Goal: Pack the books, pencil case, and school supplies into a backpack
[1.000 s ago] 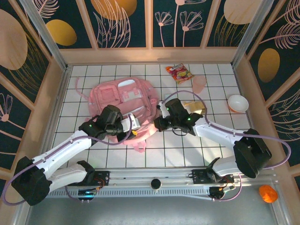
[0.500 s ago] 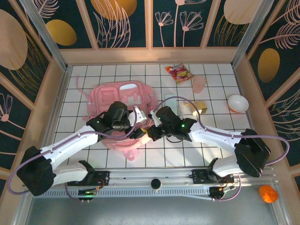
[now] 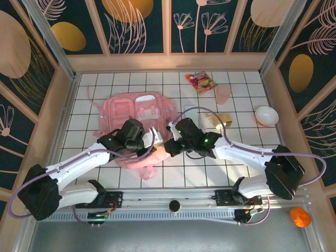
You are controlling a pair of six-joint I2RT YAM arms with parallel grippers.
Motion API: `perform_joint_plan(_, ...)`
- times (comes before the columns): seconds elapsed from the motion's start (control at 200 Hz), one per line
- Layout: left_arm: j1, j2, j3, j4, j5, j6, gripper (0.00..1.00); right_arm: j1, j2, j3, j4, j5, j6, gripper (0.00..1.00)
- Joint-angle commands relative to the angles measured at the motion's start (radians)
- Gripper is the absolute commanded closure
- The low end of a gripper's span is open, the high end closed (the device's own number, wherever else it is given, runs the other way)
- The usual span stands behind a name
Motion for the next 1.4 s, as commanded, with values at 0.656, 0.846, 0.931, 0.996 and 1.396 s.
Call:
perform_joint_plan(0.656,0.012,-0.268,-0.018,-0.16,0.14,0.259,0.99,-0.507,0.331,0.183,0.294,-0.027,-0.108,1.0)
perform_joint_plan(0.846,0.012,-0.303,-0.055,0.035,-0.086,0.054,0.32,-0.478,0.186,0.11,0.229,-0.006,-0.169,0.62)
perform_joint_plan(0.931,0.026,-0.314,-0.084,0.094,-0.202,0.002,0.24,-0.463,0.086,0.051,0.207,0.003,-0.202,0.58)
perform_joint_plan(0.996,0.045,-0.297,-0.106,0.112,-0.25,-0.008,0.22,-0.449,0.019,0.014,0.198,-0.001,-0.221,0.56)
perform_joint_plan(1.396,0.061,0.009,-0.073,0.188,-0.277,0.137,0.08,-0.346,-0.195,-0.137,0.288,-0.003,-0.288,0.53)
